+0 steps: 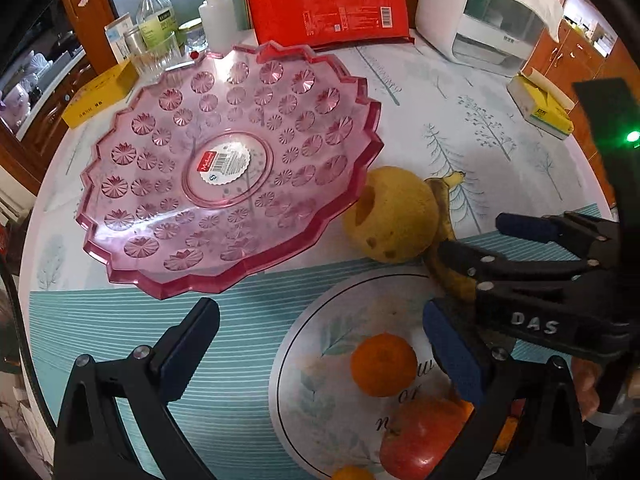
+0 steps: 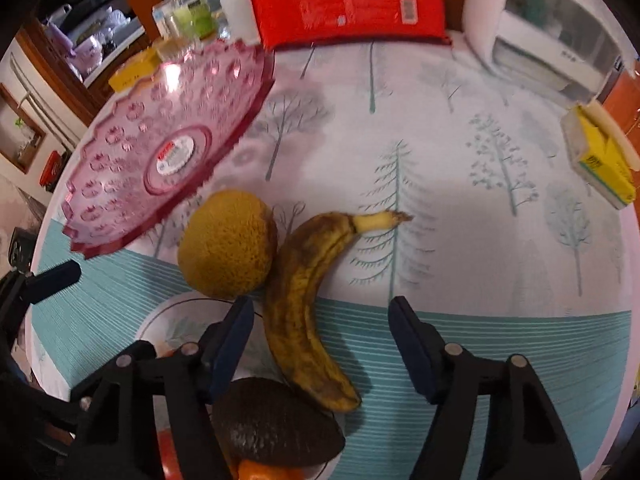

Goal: Organize fruits
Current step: 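Grasp the banana with the right tool while the left tool approaches the yellow pear, then grasp the yellow pear with the left tool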

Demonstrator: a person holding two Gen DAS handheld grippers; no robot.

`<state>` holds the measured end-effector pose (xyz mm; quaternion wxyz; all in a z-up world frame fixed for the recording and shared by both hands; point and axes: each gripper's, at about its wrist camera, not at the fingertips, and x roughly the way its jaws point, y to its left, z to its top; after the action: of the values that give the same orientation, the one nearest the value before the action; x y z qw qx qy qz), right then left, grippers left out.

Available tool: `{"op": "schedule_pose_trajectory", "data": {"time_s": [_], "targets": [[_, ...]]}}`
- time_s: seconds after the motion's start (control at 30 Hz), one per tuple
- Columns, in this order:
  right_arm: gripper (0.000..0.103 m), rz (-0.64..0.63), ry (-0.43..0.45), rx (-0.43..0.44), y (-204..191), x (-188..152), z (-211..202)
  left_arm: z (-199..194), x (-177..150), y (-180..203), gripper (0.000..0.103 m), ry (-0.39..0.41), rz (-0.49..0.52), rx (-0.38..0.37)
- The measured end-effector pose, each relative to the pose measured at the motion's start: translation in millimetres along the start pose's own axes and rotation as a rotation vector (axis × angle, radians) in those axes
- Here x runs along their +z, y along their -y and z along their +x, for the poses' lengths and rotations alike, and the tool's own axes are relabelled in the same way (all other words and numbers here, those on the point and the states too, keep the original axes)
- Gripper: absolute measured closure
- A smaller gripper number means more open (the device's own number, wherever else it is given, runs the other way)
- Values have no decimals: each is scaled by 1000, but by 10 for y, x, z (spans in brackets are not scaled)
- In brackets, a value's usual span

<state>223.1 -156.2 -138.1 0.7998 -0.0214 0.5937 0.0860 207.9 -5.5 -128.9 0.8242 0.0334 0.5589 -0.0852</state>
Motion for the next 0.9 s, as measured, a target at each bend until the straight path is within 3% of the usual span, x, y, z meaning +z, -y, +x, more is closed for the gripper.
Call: {"op": "schedule_pose_trajectory", "data": {"time_s": [0.13,0.27,0.37,0.43,0.57,0.9], "targets": [[35,-35,-34,-3,-71,13,153,26,20,-30,3,-6,-13,-11],[51,-51,-66,16,-96,6,299,44,47,-47,3,-15,-33,-27],[57,-61,-52,28,-107,-16,277,37,60,-71,3,-15,-60,-50],[69,-40,-50,90,-74,-42,245,37,76,-104,3,-16,-87,-67],[70,-31,-26,35,-35,-113,207,87,104,-88,3,-34,-108,-85],[70,98,15,7,437,-255,107,159,257,259,3,-33,-93,-118]]}}
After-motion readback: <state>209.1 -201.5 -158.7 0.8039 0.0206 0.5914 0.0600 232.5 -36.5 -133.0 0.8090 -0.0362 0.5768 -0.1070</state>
